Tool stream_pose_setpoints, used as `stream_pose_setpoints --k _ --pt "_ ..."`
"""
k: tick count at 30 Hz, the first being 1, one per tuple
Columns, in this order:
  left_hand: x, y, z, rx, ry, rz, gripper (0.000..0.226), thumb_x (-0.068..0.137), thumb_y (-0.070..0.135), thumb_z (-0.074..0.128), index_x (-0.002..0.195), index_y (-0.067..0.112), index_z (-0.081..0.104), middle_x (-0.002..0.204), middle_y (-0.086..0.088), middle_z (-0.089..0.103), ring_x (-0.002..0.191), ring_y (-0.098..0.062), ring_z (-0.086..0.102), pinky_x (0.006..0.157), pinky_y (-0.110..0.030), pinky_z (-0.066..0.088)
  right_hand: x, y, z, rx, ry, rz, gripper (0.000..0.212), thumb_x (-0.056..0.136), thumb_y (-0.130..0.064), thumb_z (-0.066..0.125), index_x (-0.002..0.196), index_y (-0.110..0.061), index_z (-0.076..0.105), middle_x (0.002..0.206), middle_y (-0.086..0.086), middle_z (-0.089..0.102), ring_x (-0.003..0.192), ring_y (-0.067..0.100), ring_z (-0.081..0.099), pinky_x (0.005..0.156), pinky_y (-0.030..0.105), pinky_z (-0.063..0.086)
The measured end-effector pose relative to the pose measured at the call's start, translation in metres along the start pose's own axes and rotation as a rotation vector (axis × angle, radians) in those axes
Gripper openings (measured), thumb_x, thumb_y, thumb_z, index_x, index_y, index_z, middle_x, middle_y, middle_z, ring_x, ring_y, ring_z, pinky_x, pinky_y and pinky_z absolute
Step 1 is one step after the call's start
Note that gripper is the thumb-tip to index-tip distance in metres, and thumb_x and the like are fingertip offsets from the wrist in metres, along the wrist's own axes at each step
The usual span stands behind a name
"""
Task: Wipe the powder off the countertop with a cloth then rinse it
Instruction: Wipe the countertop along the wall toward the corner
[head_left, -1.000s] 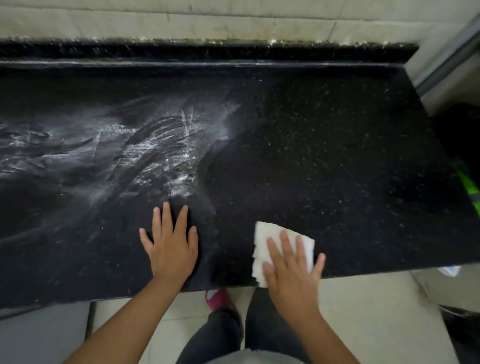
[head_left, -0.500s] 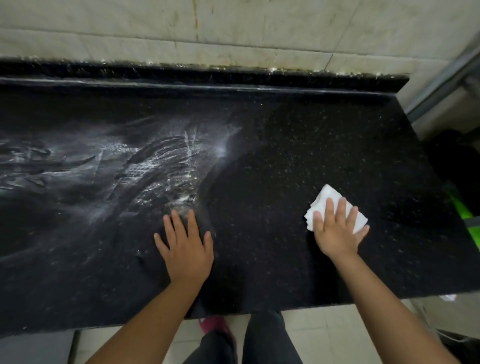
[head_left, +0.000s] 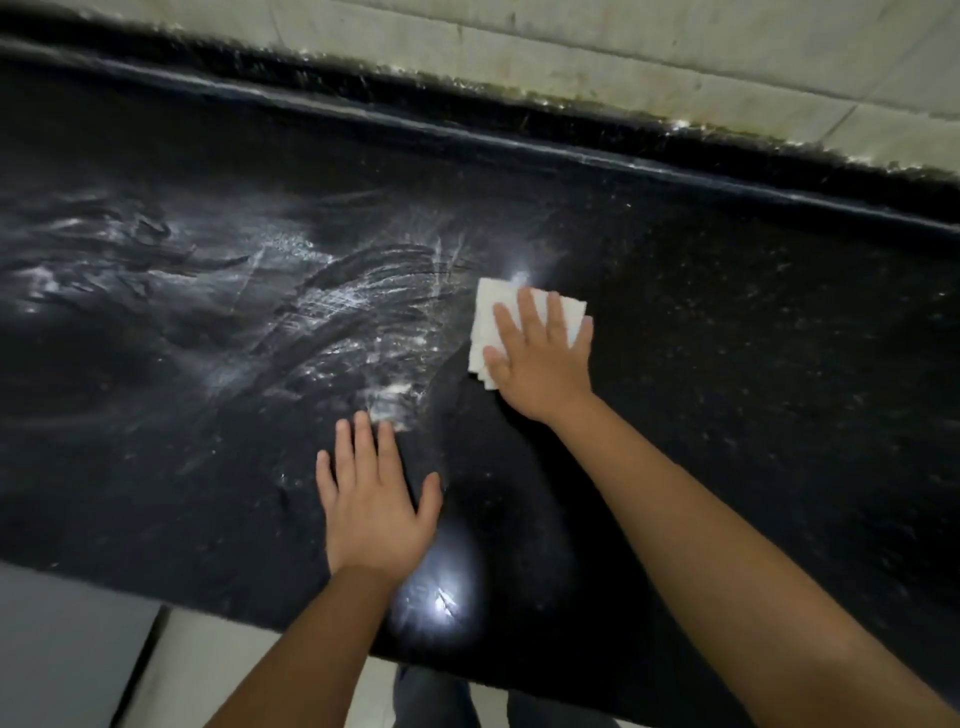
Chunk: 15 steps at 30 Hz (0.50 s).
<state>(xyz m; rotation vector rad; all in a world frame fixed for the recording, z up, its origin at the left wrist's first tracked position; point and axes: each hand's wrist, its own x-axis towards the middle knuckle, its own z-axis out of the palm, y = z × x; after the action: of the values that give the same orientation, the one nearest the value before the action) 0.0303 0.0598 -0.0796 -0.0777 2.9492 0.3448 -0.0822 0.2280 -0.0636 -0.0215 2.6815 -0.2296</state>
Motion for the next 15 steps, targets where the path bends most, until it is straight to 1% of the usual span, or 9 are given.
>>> stream_pose_setpoints --k 2,4,5,7,8,10,11,13,15 --pt "-0.001 -0.001 0.000 -0.015 0.026 -0.007 0.087 0.075 0.057 0.011 0.143 0.003 0.024 0.152 -0.016 0.015 0.141 -0.025 0.005 0.108 -0.034 -0.013 -0.025 0.003 0.015 -0.070 -0.032 -0.193 0.061 0.091 -0.053 0.004 0.148 -0.031 -0.002 0.156 -0.004 -0.015 0.143 0.025 -0.016 0.110 0.056 -0.011" --pt "-0.003 0.000 0.000 -0.016 0.040 -0.011 0.089 0.075 0.059 0.008 0.143 0.004 0.022 0.153 -0.014 0.013 0.141 -0.024 0.002 0.109 -0.033 -0.014 -0.054 0.032 0.025 -0.158 -0.004 -0.304 0.074 0.078 -0.057 -0.002 0.147 -0.033 0.013 0.157 -0.006 0.000 0.145 0.025 0.003 0.110 0.059 0.000" --pt "-0.003 0.001 -0.001 -0.010 0.043 -0.010 0.088 0.075 0.059 0.009 0.143 0.004 0.024 0.152 -0.015 0.014 0.141 -0.024 0.004 0.109 -0.033 -0.013 -0.065 0.056 0.026 -0.162 0.024 -0.273 0.076 0.076 -0.057 0.000 0.146 -0.033 0.016 0.155 -0.009 0.003 0.144 0.025 0.011 0.109 0.060 0.005" --pt "-0.001 0.003 -0.001 0.004 0.052 -0.012 0.085 0.077 0.058 0.012 0.142 0.003 0.027 0.151 -0.016 0.019 0.141 -0.027 0.009 0.109 -0.034 -0.011 -0.074 0.114 0.017 -0.134 0.025 -0.070 0.071 0.077 -0.060 -0.001 0.143 -0.035 0.004 0.151 -0.013 -0.007 0.145 0.020 0.005 0.111 0.058 0.003" --pt "-0.002 0.002 0.000 0.015 0.050 -0.016 0.084 0.079 0.057 0.014 0.141 0.002 0.030 0.150 -0.017 0.022 0.140 -0.028 0.013 0.109 -0.035 -0.009 -0.072 0.142 0.009 -0.118 0.027 0.066 0.064 0.084 -0.059 0.004 0.144 -0.036 0.005 0.153 -0.012 -0.008 0.145 0.019 0.001 0.111 0.057 0.002" --pt "-0.002 0.001 0.002 0.032 0.045 -0.019 0.080 0.080 0.055 0.019 0.138 0.001 0.035 0.147 -0.019 0.028 0.138 -0.032 0.020 0.108 -0.038 -0.004 -0.057 0.182 -0.014 -0.043 0.057 0.296 0.055 0.097 -0.046 0.019 0.148 -0.030 0.007 0.157 -0.007 -0.006 0.144 0.019 -0.005 0.113 0.055 0.000" --pt "-0.001 0.001 0.003 0.038 0.044 -0.024 0.079 0.081 0.054 0.021 0.137 0.001 0.036 0.146 -0.020 0.030 0.137 -0.033 0.022 0.108 -0.039 -0.003 -0.042 0.190 -0.024 -0.004 0.074 0.362 0.054 0.098 -0.042 0.022 0.149 -0.029 0.007 0.157 -0.006 -0.006 0.144 0.019 -0.007 0.114 0.054 -0.002" --pt "-0.001 0.000 0.005 0.058 0.038 -0.036 0.076 0.081 0.052 0.025 0.135 0.001 0.040 0.144 -0.021 0.034 0.136 -0.034 0.026 0.108 -0.042 -0.003 -0.007 0.184 -0.044 0.050 0.091 0.443 0.054 0.099 -0.042 0.018 0.149 -0.028 0.003 0.157 -0.005 -0.010 0.144 0.021 -0.012 0.113 0.053 -0.006" --pt "-0.002 0.002 0.005 0.077 0.041 -0.048 0.072 0.081 0.050 0.030 0.130 0.000 0.047 0.140 -0.024 0.039 0.131 -0.038 0.033 0.106 -0.044 -0.001 0.031 0.162 -0.056 0.068 0.093 0.450 0.055 0.099 -0.044 0.015 0.149 -0.029 0.000 0.156 -0.004 -0.013 0.143 0.023 -0.014 0.113 0.054 -0.007"
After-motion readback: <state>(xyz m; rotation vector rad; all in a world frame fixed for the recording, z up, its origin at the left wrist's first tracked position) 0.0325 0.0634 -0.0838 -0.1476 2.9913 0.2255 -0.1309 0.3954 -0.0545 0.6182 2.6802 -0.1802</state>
